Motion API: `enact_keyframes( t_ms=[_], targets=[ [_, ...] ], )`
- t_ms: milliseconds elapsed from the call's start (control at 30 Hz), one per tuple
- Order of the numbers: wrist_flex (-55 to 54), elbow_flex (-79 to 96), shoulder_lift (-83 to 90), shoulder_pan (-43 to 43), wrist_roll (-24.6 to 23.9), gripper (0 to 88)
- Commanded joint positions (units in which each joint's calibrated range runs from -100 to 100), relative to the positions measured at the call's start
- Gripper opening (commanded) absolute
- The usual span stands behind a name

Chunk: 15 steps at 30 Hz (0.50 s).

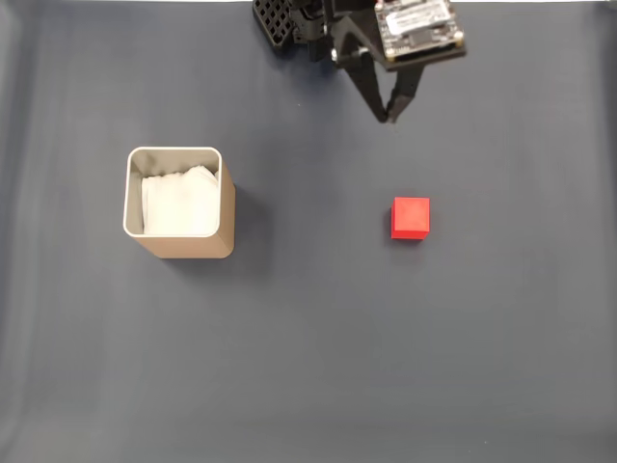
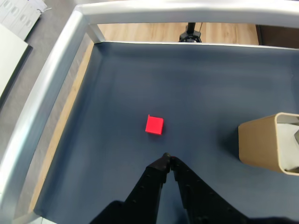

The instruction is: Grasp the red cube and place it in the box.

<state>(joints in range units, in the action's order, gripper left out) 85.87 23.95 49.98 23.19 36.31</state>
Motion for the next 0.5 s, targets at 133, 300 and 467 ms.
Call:
enact_keyframes(
  t_ms=[133, 300, 467],
  targets=[
    [1.8, -7.2, -6.5, 0.8, -1.2, 1.4],
    [1.5, -8.5, -9.5, 0.8, -1.2, 1.4],
    [0.9, -11.0, -13.1, 0.9, -1.4, 1.4]
  ],
)
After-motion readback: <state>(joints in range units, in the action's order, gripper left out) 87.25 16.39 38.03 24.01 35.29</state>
